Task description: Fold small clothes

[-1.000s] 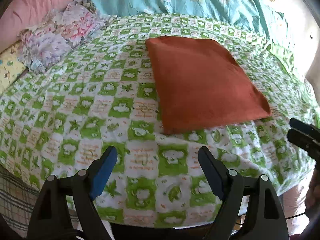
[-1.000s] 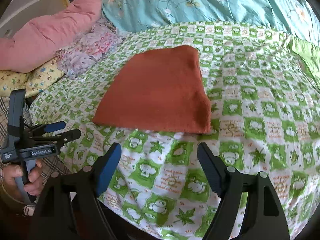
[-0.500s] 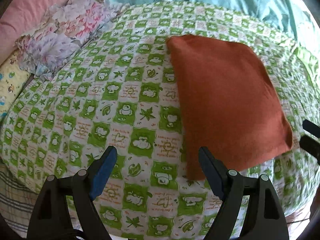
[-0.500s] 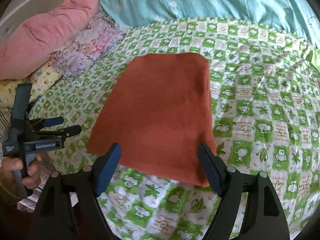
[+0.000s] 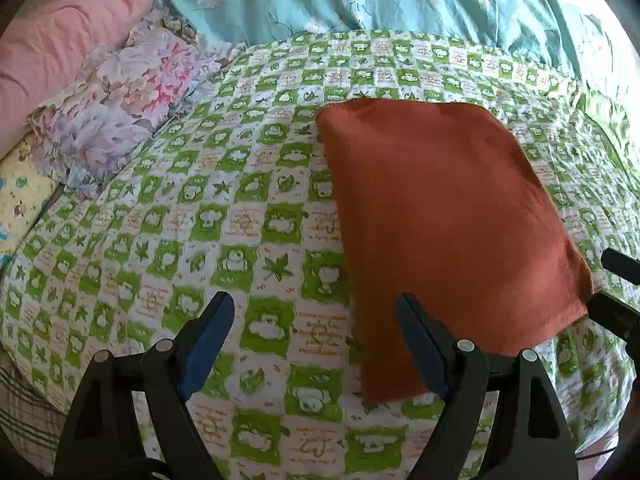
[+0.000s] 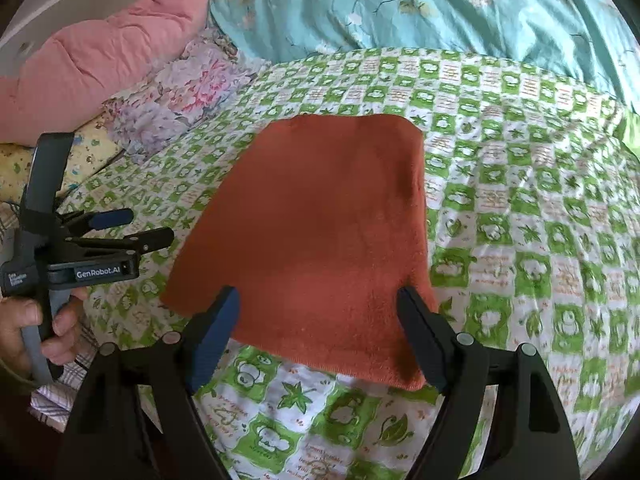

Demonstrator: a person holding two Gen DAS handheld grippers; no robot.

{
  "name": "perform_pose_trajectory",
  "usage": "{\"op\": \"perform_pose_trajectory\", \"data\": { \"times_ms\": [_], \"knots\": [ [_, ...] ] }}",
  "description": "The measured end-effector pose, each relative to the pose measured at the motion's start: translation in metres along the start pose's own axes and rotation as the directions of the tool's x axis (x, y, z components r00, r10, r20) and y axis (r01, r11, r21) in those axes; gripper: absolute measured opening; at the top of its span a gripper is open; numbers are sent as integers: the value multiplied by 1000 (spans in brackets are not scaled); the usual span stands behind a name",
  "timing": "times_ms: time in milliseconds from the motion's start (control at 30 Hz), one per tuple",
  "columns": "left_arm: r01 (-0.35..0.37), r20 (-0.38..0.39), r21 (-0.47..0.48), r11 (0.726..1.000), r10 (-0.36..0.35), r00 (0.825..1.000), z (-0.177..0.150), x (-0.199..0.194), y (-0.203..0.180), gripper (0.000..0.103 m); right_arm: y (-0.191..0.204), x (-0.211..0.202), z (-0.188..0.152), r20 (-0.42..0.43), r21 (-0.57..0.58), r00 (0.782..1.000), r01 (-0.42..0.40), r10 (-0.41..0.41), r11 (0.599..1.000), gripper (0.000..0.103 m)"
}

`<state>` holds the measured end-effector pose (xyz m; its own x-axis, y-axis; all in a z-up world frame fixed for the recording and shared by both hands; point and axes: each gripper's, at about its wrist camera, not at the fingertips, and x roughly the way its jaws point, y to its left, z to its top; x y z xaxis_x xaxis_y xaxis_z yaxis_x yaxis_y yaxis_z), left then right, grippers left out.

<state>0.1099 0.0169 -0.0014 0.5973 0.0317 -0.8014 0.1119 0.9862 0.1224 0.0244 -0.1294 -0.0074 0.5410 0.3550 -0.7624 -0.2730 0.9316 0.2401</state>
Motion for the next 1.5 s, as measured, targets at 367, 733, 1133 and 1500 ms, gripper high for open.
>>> {"op": "perform_pose_trajectory", "data": {
  "times_ms": [367,733,1133,1500],
  "knots": [
    [-46,73,3,999,45,996,-22,-37,-13,93,26,-22,-12,61,-43,998,30,-27,999,88],
    [-42,95,-2,999,42,995,-27,-41,-19,100,16,-12,-10,34,33,998,50,-51,998,90],
    [29,69,-54,998,-25,997,-12,-11,-8,100,1,8,3,27,64,996,85,-87,994,91],
    [77,41,-66,995,-75,996,6,12,-11,100,-18,21,15,6,85,995,96,-97,992,91]
  ]
}}
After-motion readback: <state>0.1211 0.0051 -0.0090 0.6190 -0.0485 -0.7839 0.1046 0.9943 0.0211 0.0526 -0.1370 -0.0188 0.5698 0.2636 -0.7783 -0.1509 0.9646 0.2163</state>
